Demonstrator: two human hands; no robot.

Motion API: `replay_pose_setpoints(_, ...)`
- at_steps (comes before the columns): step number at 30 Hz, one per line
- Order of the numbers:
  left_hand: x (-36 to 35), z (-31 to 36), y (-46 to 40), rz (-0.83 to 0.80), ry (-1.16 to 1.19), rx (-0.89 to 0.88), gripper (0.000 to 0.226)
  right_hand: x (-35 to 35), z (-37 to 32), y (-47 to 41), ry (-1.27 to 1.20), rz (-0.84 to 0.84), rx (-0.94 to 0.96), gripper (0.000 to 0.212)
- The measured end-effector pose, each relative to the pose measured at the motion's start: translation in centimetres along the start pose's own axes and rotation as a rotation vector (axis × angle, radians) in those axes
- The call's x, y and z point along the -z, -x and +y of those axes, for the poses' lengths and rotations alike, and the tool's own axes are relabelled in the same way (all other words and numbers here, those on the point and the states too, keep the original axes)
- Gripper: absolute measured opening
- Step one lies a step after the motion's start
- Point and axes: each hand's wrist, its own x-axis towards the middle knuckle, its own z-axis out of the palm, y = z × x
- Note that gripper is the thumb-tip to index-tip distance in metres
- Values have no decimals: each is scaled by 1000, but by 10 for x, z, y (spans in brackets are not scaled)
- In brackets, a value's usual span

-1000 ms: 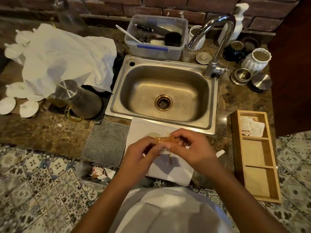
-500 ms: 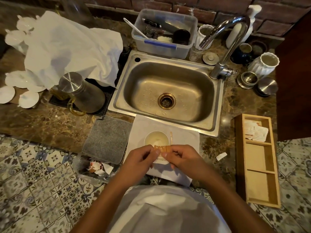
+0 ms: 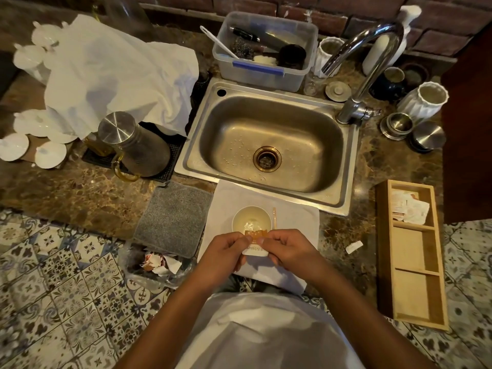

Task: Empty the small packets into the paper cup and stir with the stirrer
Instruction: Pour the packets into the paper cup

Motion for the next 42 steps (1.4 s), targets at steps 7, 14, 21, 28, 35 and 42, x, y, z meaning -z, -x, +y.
replay_pose_setpoints(7, -1, 1, 0, -3, 15, 31, 34, 0, -1, 1, 10, 3, -9, 48)
replay_pose_setpoints(14, -1, 1, -2, -4, 28, 52, 34, 1, -3, 1, 4, -7, 5, 51)
replay_pose_setpoints(21, -1, 1, 0, -7, 33, 52, 34, -1, -2, 2, 6, -3, 6, 52)
replay_pose_setpoints(28, -1, 3, 3, -4, 30, 62, 36, -1, -2, 2, 35, -6, 6, 46)
replay_pose_setpoints(35, 0, 3, 3, -3, 68, 104, 32, -1, 0, 2, 58, -7, -13, 46)
replay_pose_setpoints(42, 1, 3, 3, -2, 106, 129, 29, -3, -1, 2, 45, -4, -52, 44)
